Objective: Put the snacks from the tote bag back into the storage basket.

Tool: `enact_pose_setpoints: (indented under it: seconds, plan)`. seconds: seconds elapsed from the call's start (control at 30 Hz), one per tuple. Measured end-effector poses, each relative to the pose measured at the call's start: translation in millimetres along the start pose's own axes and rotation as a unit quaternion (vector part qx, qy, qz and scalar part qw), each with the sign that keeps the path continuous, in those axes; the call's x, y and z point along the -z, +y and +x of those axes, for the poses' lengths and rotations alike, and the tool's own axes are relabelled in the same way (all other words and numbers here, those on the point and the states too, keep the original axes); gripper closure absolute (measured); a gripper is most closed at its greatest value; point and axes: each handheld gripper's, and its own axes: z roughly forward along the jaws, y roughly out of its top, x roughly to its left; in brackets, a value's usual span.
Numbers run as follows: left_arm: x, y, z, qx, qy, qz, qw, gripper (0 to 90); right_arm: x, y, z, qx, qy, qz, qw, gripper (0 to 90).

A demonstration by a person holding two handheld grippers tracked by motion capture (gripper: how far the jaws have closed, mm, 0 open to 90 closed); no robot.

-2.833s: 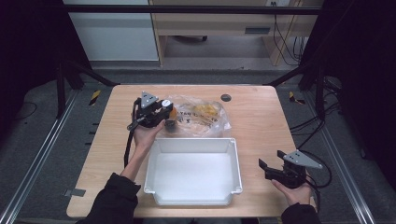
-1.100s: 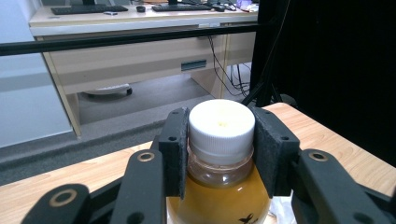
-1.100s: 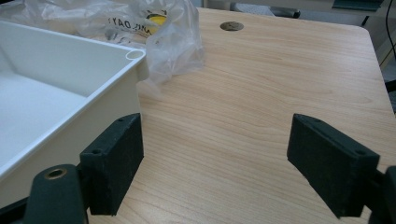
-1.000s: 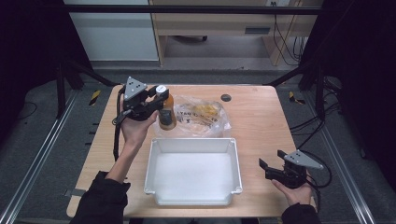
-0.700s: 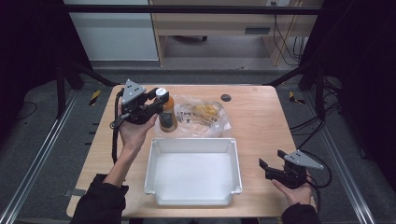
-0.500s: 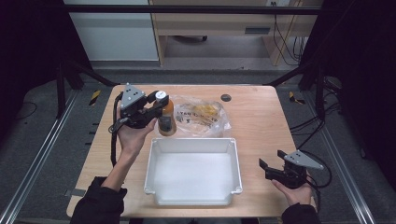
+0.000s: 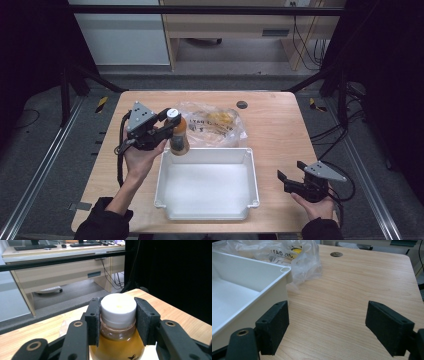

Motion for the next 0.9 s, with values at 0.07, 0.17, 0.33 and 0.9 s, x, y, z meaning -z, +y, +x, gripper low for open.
enact_pose_setpoints:
  seconds: [0.07,0.17,0.33,0.9]
  plan:
    - [2.7,-2.6,-1.1,0.0,-0.004,-0.001,1.0,58.8,-0.1,0.0,0.0,0.0,0.0,0.0,1.0,19.2]
    - [7.1,-7.7,-2.2,-0.001,-0.007,-0.002,1.0,58.8,-0.1,-0.1,0.1,0.001,0.0,0.001,1.0,19.2]
    - [12.6,-16.9,-3.8,0.0,-0.009,0.003,1.0,58.8,0.0,-0.2,0.3,0.001,0.0,0.001,1.0,19.2]
    - [18.4,-47.1,-9.9,-0.005,-0.017,0.028,0.9995,58.8,-0.3,-0.9,0.4,0.003,0.001,0.003,1.0,19.3]
